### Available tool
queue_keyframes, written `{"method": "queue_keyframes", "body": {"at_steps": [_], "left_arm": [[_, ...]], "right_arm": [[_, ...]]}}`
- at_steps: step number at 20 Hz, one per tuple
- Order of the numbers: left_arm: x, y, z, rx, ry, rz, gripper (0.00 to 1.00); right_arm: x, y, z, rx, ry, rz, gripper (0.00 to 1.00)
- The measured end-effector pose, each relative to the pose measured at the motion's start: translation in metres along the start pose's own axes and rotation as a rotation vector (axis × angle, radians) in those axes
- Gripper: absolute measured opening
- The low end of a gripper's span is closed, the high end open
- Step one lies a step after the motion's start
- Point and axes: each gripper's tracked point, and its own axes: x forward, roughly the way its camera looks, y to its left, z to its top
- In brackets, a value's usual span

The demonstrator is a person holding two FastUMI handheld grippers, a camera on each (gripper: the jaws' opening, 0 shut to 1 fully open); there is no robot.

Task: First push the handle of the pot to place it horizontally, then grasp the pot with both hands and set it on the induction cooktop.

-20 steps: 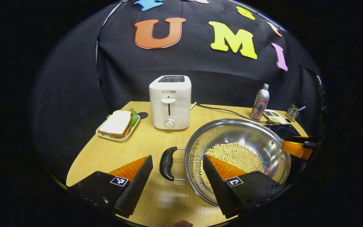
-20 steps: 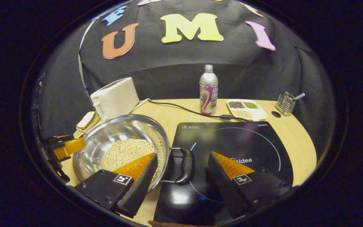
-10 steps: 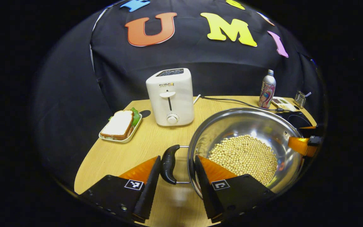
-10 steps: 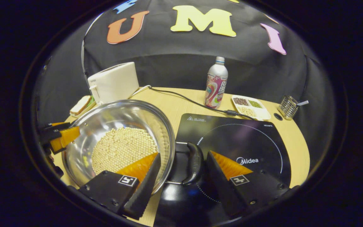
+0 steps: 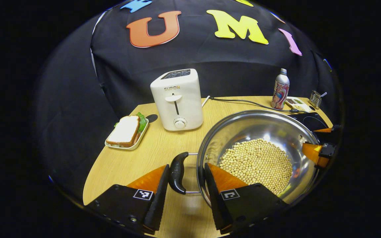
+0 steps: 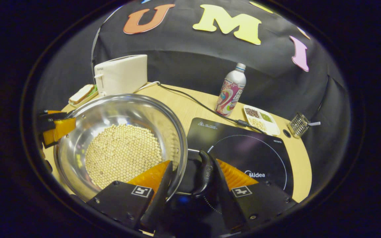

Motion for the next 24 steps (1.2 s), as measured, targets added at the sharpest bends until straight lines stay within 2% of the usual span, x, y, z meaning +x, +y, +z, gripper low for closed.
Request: {"method": "queue_keyframes", "body": {"at_steps": [2, 3, 6, 12, 18, 19, 24], "left_arm": [[-0.007, 0.001, -0.002, -0.027, 0.001, 0.001, 0.59], [-0.011, 0.002, -0.002, -0.037, -0.001, 0.006, 0.55], [-0.023, 0.004, -0.002, -0.020, -0.003, 0.025, 0.55], [-0.063, 0.007, 0.019, -0.056, -0.049, 0.035, 0.55], [-0.119, 0.007, 0.072, -0.046, -0.146, 0.056, 0.55], [-0.126, 0.005, 0.080, -0.043, -0.155, 0.056, 0.55], [-0.150, -0.022, 0.115, -0.056, -0.198, 0.026, 0.55]], "right_arm": [[-0.004, 0.001, 0.000, 0.058, 0.019, 0.031, 0.65], [-0.006, 0.002, -0.001, 0.069, 0.029, 0.048, 0.63], [-0.018, 0.005, -0.006, 0.083, 0.048, 0.090, 0.56], [-0.063, -0.003, 0.024, 0.072, -0.013, 0.124, 0.55], [-0.122, -0.023, 0.071, 0.088, -0.073, 0.152, 0.57], [-0.131, -0.027, 0.078, 0.082, -0.089, 0.153, 0.54], [-0.170, -0.064, 0.101, 0.071, -0.155, 0.112, 0.54]]}}
